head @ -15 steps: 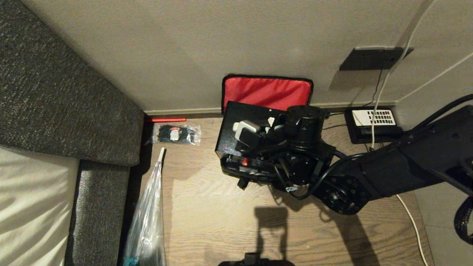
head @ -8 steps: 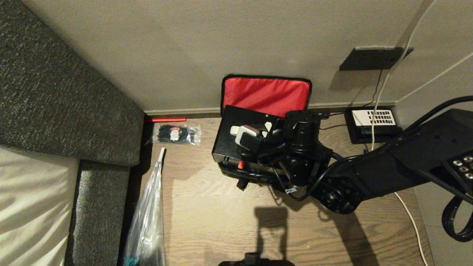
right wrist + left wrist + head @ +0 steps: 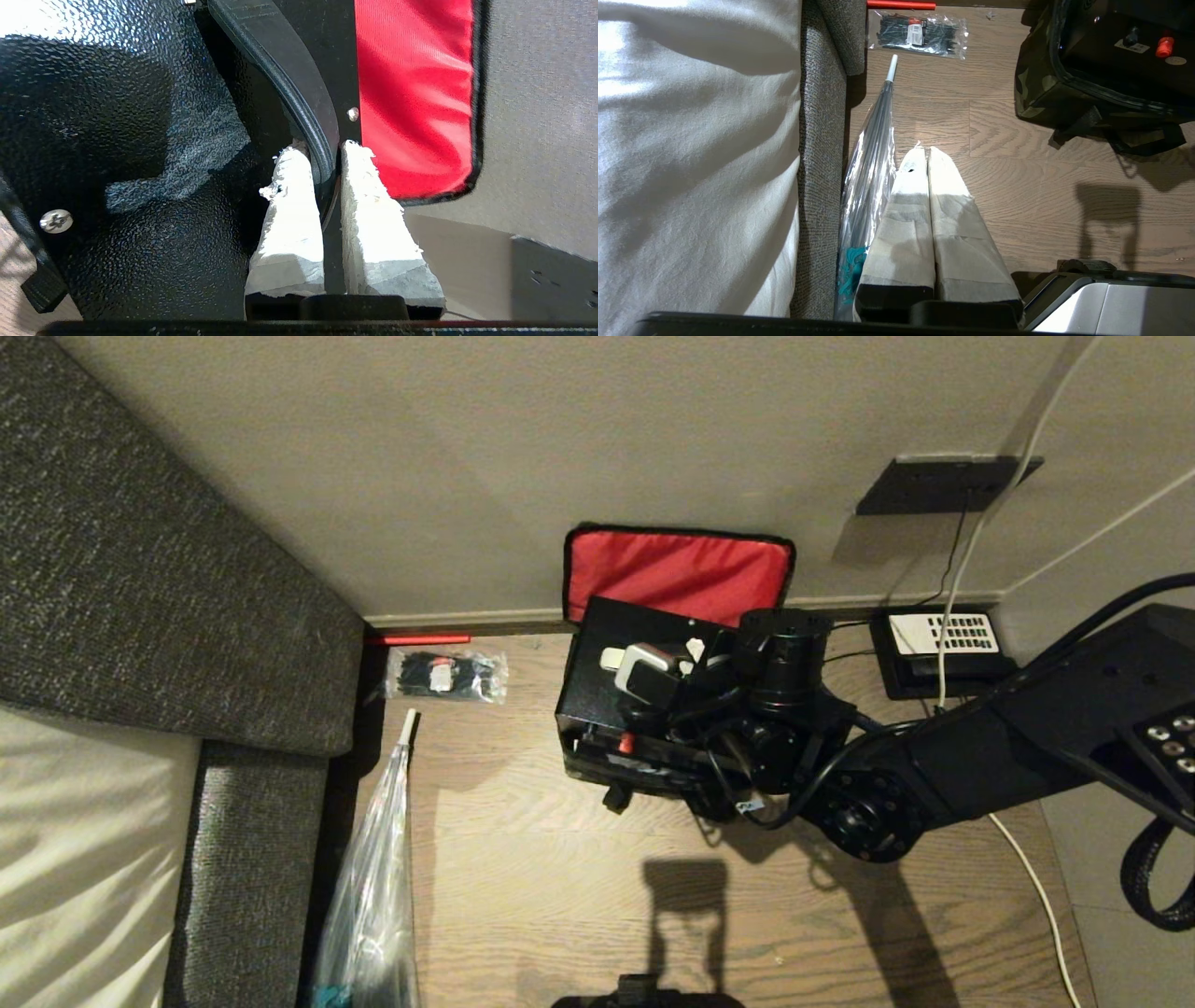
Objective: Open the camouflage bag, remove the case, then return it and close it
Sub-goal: Place the black box back
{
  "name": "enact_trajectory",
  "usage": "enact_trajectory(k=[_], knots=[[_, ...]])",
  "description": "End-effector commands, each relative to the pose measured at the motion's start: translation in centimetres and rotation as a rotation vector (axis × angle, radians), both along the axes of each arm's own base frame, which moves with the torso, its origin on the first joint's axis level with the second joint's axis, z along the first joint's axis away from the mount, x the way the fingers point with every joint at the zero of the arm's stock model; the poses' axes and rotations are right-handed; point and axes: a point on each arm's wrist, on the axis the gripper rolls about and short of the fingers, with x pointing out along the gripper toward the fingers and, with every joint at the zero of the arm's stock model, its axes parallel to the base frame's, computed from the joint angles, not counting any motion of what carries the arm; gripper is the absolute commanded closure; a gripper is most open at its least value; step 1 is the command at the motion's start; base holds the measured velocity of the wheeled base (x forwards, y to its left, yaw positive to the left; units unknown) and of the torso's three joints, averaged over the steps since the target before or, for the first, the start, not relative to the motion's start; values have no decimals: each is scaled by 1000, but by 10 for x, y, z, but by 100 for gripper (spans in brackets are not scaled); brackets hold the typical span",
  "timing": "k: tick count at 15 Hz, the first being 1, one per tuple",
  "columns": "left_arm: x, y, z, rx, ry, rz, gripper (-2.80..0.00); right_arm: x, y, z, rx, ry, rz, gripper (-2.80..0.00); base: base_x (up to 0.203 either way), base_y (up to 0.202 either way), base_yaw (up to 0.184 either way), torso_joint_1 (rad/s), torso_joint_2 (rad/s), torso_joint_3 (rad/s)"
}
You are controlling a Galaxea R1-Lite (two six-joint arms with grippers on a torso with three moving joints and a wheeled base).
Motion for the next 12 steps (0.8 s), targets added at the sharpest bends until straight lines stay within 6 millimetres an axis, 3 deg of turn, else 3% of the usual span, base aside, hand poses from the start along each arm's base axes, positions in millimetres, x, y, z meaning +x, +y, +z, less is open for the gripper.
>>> enact_trajectory(k=[1, 5, 12], knots=[[0, 0, -1, 0, 1, 1, 0, 1, -5, 4, -2, -10, 32, 0, 0, 0, 0, 0, 0, 0], [0, 0, -1, 0, 1, 1, 0, 1, -11, -8, -24, 33, 41, 0, 0, 0, 0, 0, 0, 0], [0, 0, -1, 0, 1, 1, 0, 13, 0, -32, -9, 69, 99, 0, 0, 0, 0, 0, 0, 0]])
